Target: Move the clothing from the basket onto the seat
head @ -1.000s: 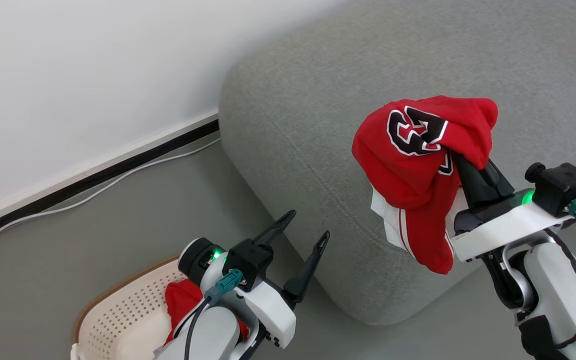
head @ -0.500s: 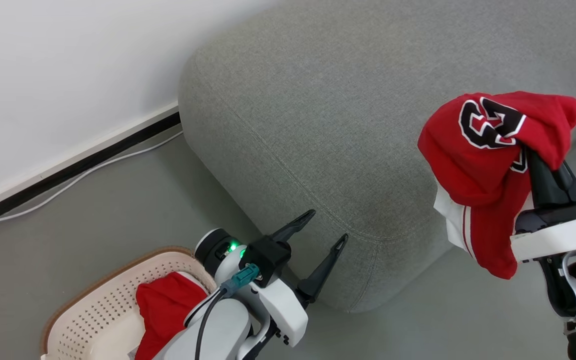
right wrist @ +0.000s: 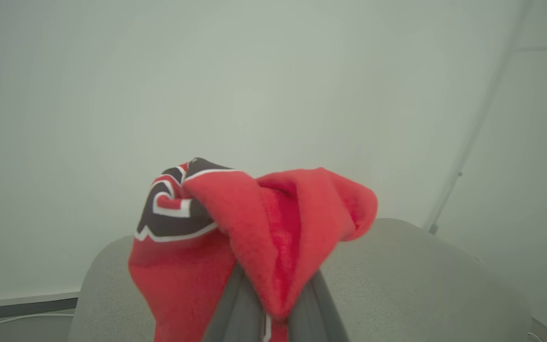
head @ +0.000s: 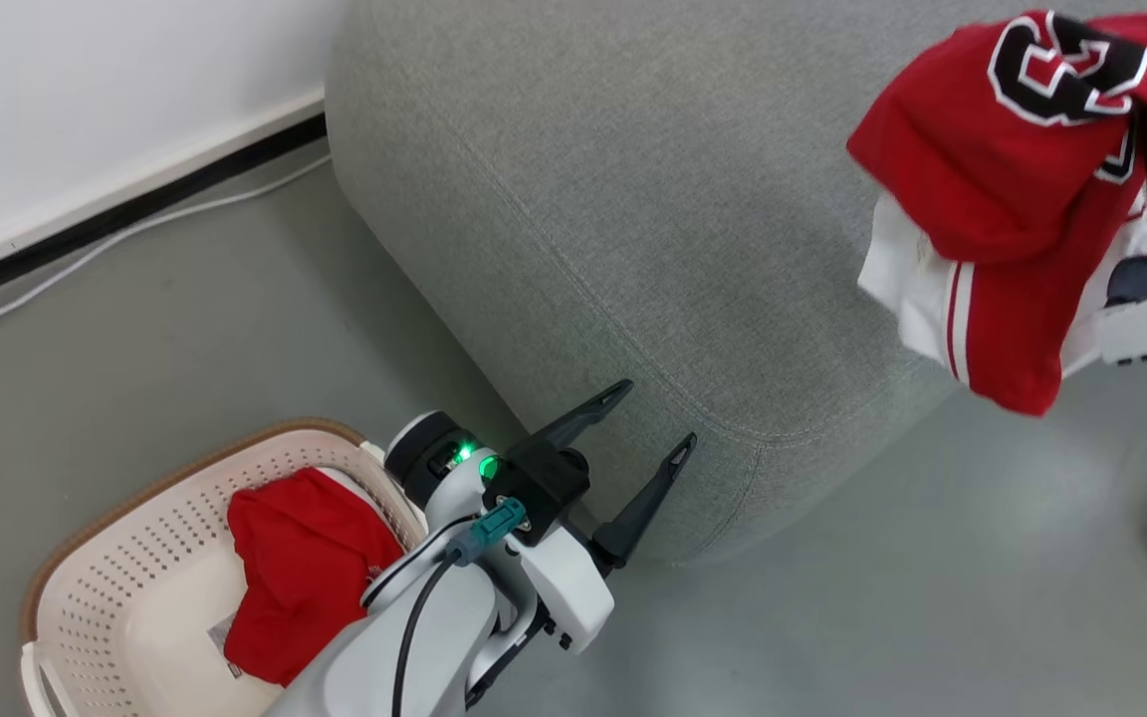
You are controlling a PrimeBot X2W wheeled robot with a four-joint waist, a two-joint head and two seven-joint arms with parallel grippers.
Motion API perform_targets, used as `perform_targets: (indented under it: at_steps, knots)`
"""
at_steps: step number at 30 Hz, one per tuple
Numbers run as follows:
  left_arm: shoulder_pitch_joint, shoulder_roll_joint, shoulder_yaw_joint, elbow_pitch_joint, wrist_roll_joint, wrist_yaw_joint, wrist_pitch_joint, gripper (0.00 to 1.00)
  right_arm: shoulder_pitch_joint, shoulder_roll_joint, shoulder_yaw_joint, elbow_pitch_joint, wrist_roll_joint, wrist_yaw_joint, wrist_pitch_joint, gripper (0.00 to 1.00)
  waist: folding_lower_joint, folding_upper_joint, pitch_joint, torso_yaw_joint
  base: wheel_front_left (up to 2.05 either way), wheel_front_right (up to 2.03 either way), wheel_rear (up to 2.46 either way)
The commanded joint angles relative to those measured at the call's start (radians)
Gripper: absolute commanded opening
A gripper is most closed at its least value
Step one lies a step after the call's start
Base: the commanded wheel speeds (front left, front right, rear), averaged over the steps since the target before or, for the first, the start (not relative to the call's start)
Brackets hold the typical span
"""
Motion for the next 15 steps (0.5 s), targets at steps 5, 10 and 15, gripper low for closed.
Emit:
perform_targets:
  at_steps: [5, 10, 15]
  knots:
    - [-0.070, 0.024, 0.033, -0.048, 0.046, 0.019, -0.006, 1.00, -0.175, -0.057, 0.017, 0.075, 0.010, 0.004, -0.006, 0.00, 0.0000, 0.0000, 0.129, 0.009, 0.00, 0.00, 0.00]
    - [-0.117, 0.030, 0.019, -0.050, 0.078, 0.030, -0.002, 1.00, -0.316, -0.102, 0.016, 0.171, -0.002, 0.004, -0.006, 0.00, 0.0000, 0.0000, 0.227, 0.047, 0.00, 0.00, 0.00]
    - [-0.179, 0.025, -0.014, -0.066, 0.108, 0.023, 0.012, 1.00, -0.436, -0.152, -0.012, 0.261, 0.011, 0.004, -0.006, 0.00, 0.0000, 0.0000, 0.321, 0.102, 0.00, 0.00, 0.00]
